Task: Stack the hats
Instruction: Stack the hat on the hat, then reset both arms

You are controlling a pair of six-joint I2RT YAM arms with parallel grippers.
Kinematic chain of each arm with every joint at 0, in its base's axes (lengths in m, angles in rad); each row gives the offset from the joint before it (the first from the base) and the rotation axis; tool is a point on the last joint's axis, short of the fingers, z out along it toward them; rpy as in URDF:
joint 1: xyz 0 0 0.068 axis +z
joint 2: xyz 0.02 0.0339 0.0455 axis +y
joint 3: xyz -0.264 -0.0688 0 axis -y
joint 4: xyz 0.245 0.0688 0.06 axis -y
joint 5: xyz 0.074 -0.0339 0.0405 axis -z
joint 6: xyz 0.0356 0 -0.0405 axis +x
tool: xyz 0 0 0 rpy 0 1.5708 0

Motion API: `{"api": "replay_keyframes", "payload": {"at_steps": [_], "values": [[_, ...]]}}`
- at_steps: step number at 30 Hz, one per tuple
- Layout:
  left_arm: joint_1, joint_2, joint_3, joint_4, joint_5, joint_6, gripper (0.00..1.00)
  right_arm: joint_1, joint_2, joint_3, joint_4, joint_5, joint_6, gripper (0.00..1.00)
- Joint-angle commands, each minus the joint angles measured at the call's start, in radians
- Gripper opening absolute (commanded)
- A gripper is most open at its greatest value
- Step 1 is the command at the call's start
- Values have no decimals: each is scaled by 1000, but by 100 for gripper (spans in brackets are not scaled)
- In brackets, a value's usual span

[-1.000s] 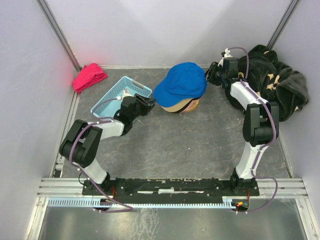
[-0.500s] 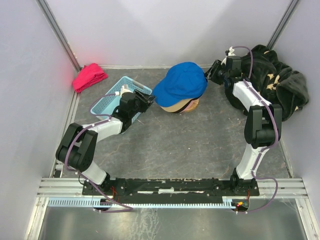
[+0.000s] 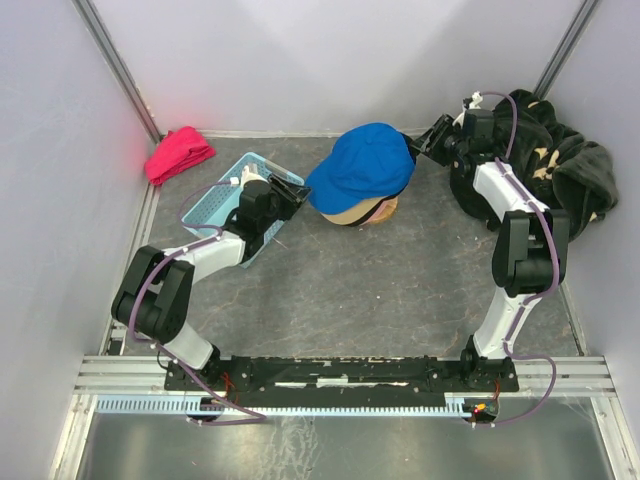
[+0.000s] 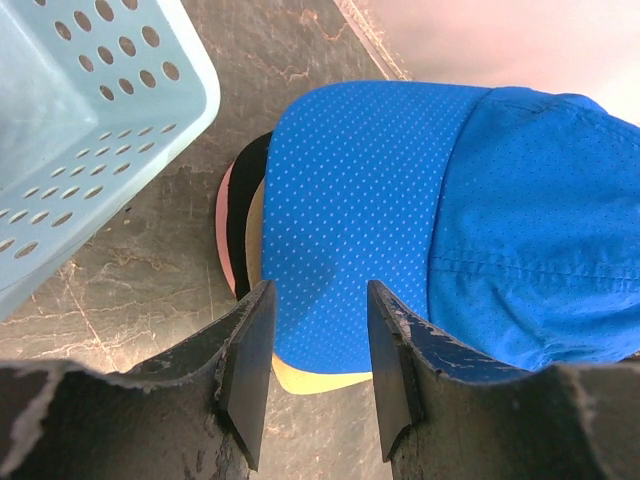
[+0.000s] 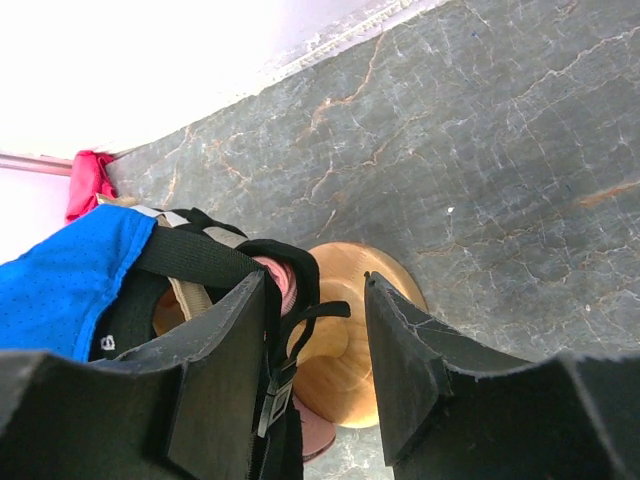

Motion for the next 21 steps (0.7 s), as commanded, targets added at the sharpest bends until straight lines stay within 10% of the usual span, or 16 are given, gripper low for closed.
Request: {"api": "replay_keyframes", "payload": {"at_steps": [1,21], "values": [[-5,-27,50,-8,-25,66,49,-13,-35,10,78,-22,42,52],[-5,-49,113,-77,-70,147,50,-21,-82,13,78,-27,32,52]]}}
